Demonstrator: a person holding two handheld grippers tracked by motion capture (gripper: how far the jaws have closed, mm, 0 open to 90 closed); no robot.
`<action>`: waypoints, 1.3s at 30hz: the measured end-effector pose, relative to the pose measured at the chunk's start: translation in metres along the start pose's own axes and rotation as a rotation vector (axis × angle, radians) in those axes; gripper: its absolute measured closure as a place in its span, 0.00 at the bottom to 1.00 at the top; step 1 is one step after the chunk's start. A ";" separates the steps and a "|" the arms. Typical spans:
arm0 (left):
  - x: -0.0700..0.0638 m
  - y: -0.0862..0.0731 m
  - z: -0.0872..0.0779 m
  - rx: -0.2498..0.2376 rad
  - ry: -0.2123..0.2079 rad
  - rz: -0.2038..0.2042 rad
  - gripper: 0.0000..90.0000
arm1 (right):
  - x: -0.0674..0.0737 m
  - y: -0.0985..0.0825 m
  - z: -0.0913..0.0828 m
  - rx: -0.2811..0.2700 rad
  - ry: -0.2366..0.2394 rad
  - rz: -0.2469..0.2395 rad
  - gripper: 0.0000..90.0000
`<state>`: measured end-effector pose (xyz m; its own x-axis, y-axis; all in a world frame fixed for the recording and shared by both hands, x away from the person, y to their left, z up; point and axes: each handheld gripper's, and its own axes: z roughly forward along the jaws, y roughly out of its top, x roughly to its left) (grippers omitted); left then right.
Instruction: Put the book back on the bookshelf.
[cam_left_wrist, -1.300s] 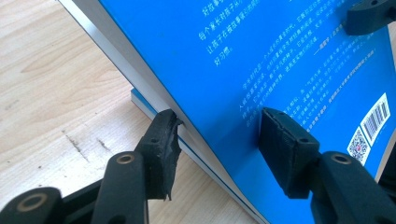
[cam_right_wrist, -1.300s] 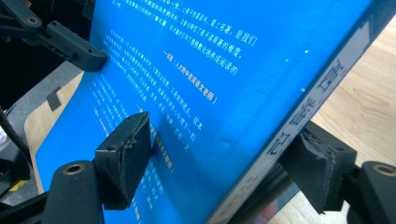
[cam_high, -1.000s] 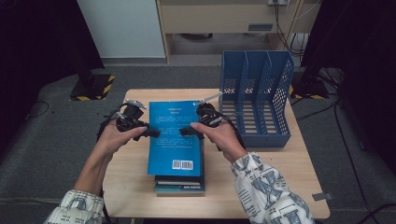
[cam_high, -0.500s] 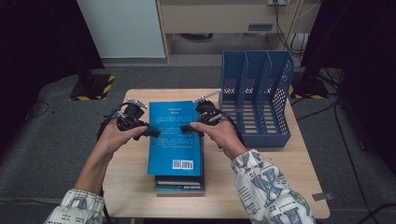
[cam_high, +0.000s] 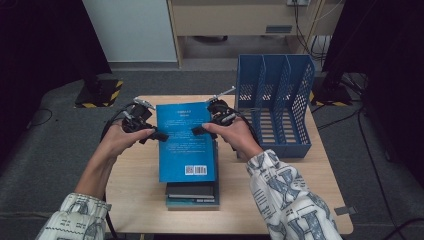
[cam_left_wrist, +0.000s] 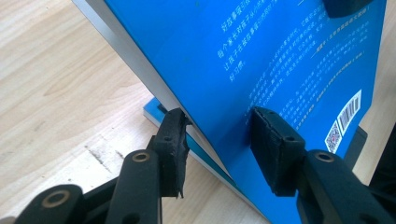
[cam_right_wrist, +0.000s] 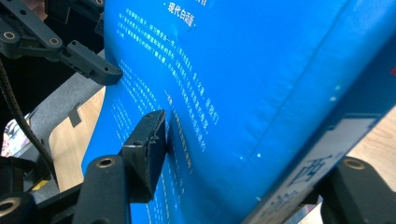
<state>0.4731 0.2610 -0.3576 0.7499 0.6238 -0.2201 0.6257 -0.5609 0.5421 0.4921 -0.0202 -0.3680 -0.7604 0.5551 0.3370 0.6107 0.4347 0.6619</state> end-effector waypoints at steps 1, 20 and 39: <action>0.001 0.001 -0.001 0.002 0.000 0.001 0.62 | -0.001 0.003 0.000 -0.002 -0.004 -0.001 0.45; -0.001 0.014 -0.012 0.021 0.049 0.045 0.63 | 0.003 0.014 -0.008 -0.054 -0.026 -0.048 0.51; 0.008 0.040 -0.015 0.007 0.094 0.060 0.64 | -0.006 0.030 -0.015 -0.110 -0.070 -0.086 0.55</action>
<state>0.5004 0.2518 -0.3257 0.7629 0.6371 -0.1104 0.5822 -0.6025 0.5459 0.5115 -0.0212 -0.3406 -0.7895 0.5687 0.2307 0.5128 0.4047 0.7571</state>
